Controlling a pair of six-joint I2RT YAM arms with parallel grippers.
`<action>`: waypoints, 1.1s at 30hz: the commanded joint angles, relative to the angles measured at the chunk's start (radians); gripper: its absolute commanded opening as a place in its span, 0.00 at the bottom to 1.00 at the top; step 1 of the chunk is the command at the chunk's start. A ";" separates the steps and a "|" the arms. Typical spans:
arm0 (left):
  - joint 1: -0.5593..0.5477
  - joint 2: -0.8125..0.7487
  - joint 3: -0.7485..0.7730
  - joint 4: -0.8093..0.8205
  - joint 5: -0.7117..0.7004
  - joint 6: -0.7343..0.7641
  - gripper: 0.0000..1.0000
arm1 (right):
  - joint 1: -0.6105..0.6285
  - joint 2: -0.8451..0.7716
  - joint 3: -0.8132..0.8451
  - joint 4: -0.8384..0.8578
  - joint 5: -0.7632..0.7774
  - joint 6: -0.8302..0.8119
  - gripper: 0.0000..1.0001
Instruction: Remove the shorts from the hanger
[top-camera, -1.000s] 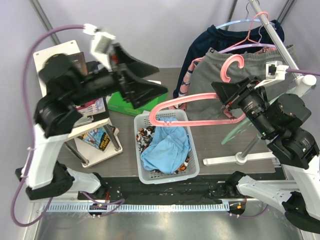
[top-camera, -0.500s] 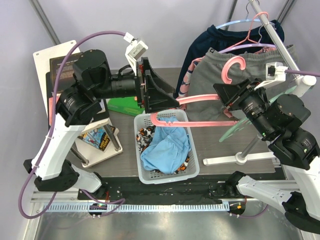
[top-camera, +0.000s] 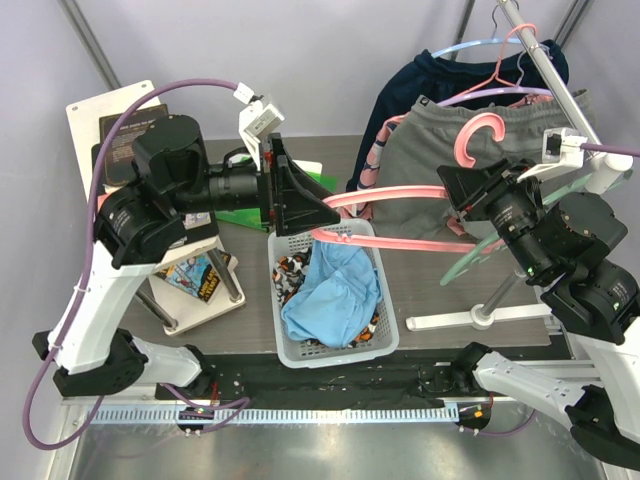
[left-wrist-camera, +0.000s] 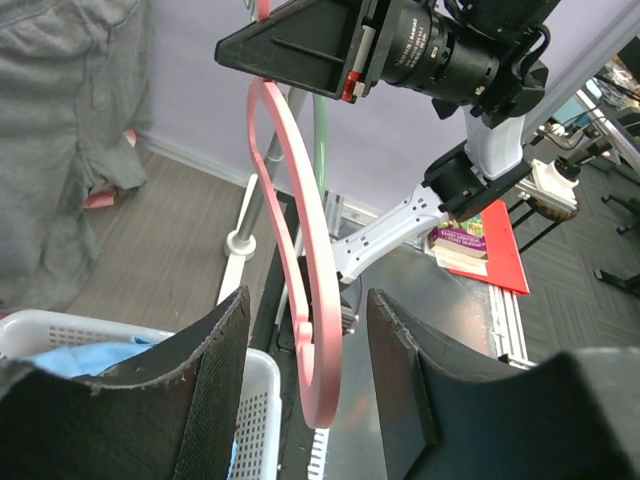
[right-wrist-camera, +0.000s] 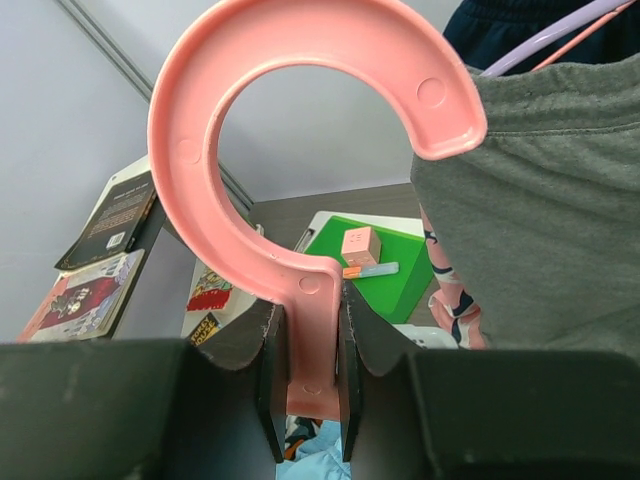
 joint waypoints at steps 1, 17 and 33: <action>-0.001 -0.001 -0.006 0.017 -0.026 0.033 0.50 | -0.002 0.007 0.023 0.042 0.010 0.003 0.01; -0.001 0.011 0.032 -0.015 -0.145 0.110 0.00 | -0.002 0.046 -0.011 0.152 -0.030 0.034 0.07; -0.001 0.017 -0.006 0.204 -0.235 0.082 0.00 | -0.002 -0.103 0.103 0.033 0.135 0.031 1.00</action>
